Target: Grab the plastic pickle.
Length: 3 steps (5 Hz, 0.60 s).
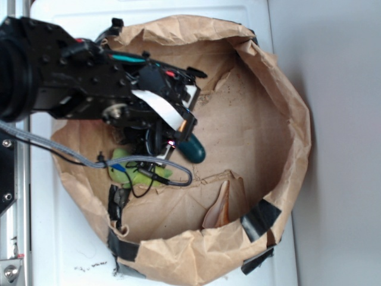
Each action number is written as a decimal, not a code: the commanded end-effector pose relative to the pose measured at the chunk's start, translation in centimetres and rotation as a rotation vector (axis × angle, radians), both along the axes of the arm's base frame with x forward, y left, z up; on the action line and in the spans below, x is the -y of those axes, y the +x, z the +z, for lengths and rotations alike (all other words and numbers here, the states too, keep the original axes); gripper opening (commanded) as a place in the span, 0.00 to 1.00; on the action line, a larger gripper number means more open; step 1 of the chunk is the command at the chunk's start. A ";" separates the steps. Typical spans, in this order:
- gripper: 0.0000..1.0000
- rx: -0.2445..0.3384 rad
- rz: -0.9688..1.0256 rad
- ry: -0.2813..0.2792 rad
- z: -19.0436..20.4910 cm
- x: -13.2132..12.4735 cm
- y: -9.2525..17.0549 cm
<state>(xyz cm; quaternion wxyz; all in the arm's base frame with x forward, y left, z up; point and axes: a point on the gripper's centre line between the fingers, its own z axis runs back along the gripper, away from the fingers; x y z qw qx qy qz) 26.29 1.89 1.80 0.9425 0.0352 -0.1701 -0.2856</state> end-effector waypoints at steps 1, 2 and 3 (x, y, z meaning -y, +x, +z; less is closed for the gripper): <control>0.00 0.007 -0.016 -0.014 0.5 0.4 1.0; 0.00 0.010 -0.001 -0.016 0.6 0.3 1.3; 0.00 0.022 0.046 -0.070 2.4 0.3 2.1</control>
